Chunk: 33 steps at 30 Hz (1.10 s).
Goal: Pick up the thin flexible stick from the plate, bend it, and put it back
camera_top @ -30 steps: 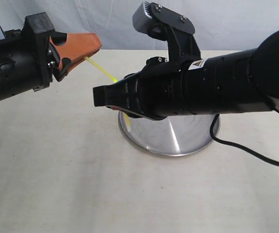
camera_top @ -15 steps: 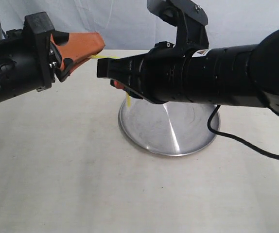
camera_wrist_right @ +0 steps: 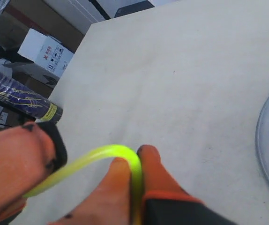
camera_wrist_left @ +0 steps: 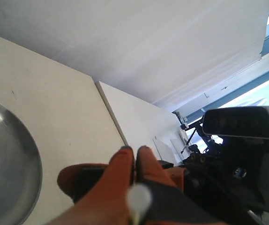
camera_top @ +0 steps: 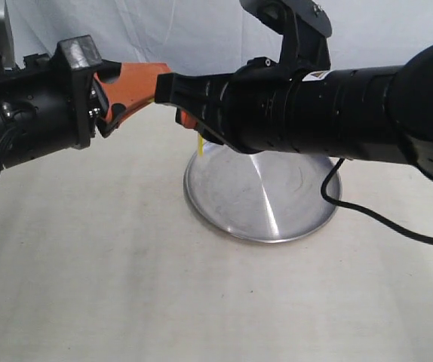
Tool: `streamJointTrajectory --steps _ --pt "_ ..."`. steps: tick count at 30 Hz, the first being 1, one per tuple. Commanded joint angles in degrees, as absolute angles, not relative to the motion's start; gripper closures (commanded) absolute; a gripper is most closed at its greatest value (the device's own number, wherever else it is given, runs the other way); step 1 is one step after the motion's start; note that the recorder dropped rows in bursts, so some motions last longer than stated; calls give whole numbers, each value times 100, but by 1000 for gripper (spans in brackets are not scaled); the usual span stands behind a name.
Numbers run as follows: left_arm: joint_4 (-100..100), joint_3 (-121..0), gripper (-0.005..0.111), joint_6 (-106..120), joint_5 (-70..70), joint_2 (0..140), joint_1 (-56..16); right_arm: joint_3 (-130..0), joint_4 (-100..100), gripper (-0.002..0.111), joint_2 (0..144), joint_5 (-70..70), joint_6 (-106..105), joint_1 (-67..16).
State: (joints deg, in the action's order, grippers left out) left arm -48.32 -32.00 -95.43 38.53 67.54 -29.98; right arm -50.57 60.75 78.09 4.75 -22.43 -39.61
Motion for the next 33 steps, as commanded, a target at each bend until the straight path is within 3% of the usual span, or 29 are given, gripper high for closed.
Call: streamJointTrajectory --steps 1,33 --pt "-5311 -3152 107 -9488 3806 6806 -3112 -5164 6219 109 7758 90 -2229 -3952" --pt "-6759 -3152 107 -9840 3555 6806 -3091 -5164 6357 109 7758 143 -2202 -3941"
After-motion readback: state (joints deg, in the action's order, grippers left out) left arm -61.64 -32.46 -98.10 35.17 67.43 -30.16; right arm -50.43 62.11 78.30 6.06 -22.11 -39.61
